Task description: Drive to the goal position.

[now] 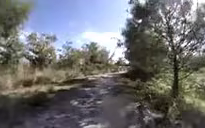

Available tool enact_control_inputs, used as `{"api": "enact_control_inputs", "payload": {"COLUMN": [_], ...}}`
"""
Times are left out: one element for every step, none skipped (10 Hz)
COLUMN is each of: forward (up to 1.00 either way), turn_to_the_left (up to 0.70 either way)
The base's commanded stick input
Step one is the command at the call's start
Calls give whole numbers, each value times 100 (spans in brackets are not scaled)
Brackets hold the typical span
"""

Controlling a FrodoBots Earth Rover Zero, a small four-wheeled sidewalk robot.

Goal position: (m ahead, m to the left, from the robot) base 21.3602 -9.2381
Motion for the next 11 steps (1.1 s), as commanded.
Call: {"api": "enact_control_inputs", "payload": {"forward": [85, 85, 85, 85, 85, 85, 85, 85, 85, 85, 85], "turn_to_the_left": [0, 0, 0, 0, 0, 0, 0, 0, 11, 34, 31]}}
